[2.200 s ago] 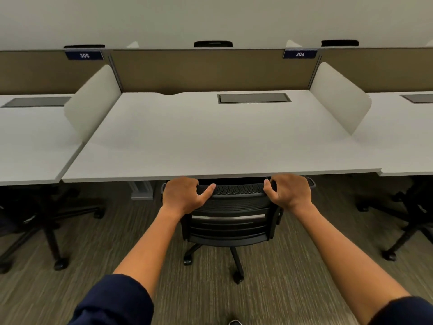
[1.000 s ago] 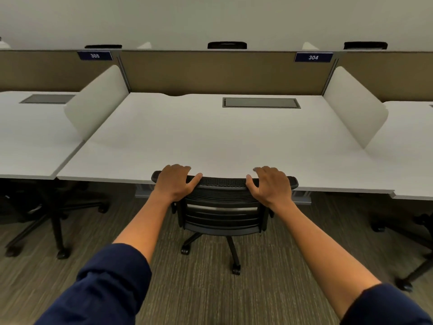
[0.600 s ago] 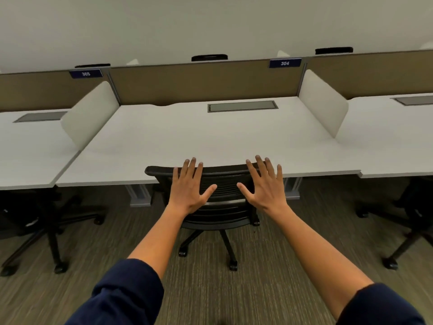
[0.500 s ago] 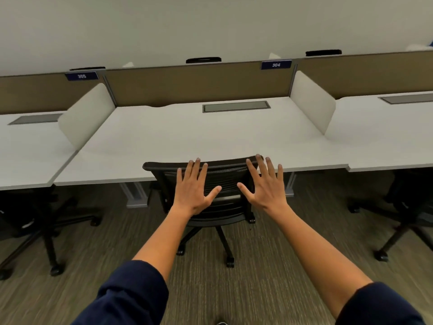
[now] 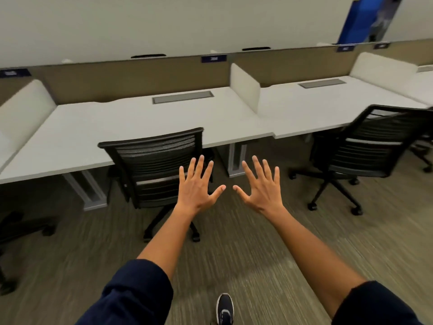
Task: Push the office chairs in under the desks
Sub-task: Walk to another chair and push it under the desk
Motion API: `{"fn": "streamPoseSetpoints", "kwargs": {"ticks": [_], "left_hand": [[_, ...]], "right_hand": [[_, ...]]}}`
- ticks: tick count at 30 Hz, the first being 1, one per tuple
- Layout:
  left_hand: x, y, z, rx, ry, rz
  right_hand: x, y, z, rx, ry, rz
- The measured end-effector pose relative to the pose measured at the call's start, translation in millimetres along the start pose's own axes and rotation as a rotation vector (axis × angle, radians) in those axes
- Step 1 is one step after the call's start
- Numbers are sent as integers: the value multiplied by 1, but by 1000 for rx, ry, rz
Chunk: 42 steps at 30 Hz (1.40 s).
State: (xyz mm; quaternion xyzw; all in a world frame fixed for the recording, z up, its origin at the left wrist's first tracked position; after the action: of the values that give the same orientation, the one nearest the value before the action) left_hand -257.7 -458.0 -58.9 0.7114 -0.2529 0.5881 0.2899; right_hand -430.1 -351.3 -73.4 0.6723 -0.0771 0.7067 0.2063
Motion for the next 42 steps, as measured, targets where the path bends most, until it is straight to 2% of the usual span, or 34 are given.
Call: {"fn": "streamPoseSetpoints", "kwargs": {"ticks": [9, 14, 28, 33, 42], "left_hand": [[-16, 17, -153, -214, -24, 2], [-41, 41, -261, -356, -1, 25], [-103, 148, -583, -505, -15, 48], [-117, 185, -654, -525, -22, 67], [-163, 286, -737, -558, -9, 98]], "right_hand": [[45, -80, -138, -224, -31, -52], [54, -119, -235, -331, -27, -87], [83, -161, -559, -467, -58, -109], [92, -161, -647, -508, -66, -116], [75, -120, -767, -553, -65, -100]]}}
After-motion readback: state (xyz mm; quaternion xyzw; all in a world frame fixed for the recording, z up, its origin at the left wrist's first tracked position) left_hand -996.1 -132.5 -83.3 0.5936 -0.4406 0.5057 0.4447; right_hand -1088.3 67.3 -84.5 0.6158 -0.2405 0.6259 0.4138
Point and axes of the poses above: each hand's wrist, its own y-axis towards the middle knuckle, its own x-axis out of the back of the hand, z = x × y, the point moved 7 cm from there along y, towards the middle knuckle, and after that the axes turned 4 degrees about z, right-handed, at the moved point
